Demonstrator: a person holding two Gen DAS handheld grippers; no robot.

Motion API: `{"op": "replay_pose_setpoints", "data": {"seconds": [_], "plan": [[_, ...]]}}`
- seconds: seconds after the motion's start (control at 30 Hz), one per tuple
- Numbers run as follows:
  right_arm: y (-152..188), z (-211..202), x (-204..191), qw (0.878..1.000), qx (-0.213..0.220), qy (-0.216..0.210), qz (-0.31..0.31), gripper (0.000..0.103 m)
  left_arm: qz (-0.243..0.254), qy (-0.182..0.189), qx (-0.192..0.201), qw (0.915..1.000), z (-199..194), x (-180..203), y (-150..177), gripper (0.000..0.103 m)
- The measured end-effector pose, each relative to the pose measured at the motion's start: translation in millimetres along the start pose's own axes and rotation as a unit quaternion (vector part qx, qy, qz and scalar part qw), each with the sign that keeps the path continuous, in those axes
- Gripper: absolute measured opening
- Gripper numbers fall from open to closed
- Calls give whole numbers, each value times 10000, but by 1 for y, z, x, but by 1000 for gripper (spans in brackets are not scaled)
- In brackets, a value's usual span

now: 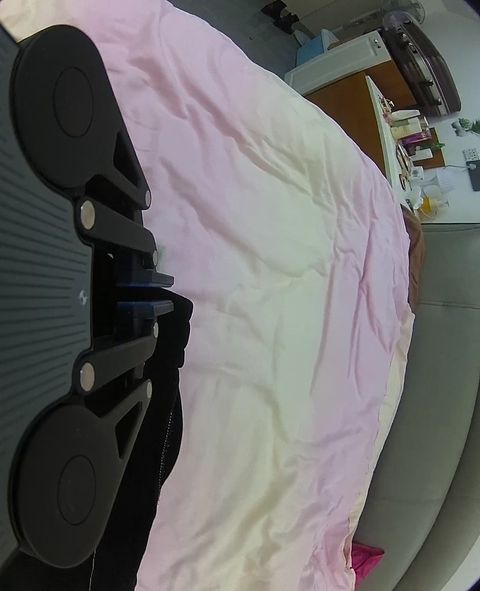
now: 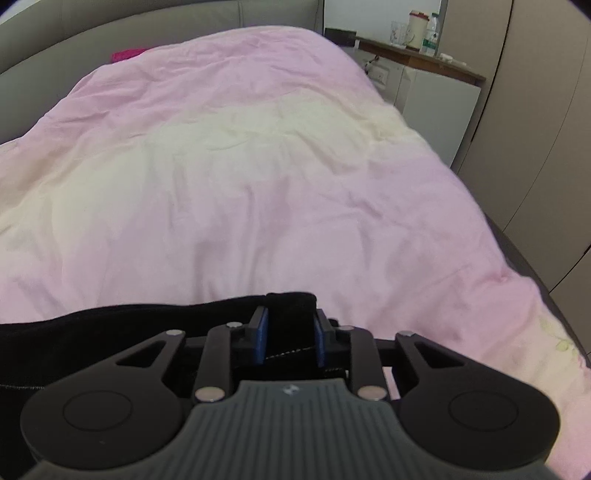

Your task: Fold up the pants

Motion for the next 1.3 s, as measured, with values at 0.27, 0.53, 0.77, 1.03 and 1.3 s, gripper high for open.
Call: {"op": "replay_pose_setpoints", "data": {"seconds": [0.27, 0.53, 0.77, 1.03, 1.3], "plan": [[6, 32, 10, 9989, -283, 387, 12, 18, 200, -442, 78, 9988, 16, 11, -3, 0], [19, 41, 15, 9980, -586, 205, 82, 46, 19, -453, 370, 9983, -5, 20, -13, 9], [24, -17, 47, 9963, -517, -131, 680, 55, 65, 153, 412, 9990, -40, 54, -4, 10], [91, -49, 74, 9587, -711, -439, 2720, 44, -66, 412, -63, 9991, -56, 75, 51, 10], [99, -46, 72, 9600, -618, -187, 2725, 5, -316, 578, -60, 9978, -92, 95, 71, 10]]}}
Point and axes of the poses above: each gripper's, at about its wrist camera, not at the fingertips, and z roughly the way its jaws point, x to its right, y to its underside, the point moved 9 cm from there along z, roughly the way its jaws point, and after that the axes turned 14 degrees about x, right-handed, at the moved point
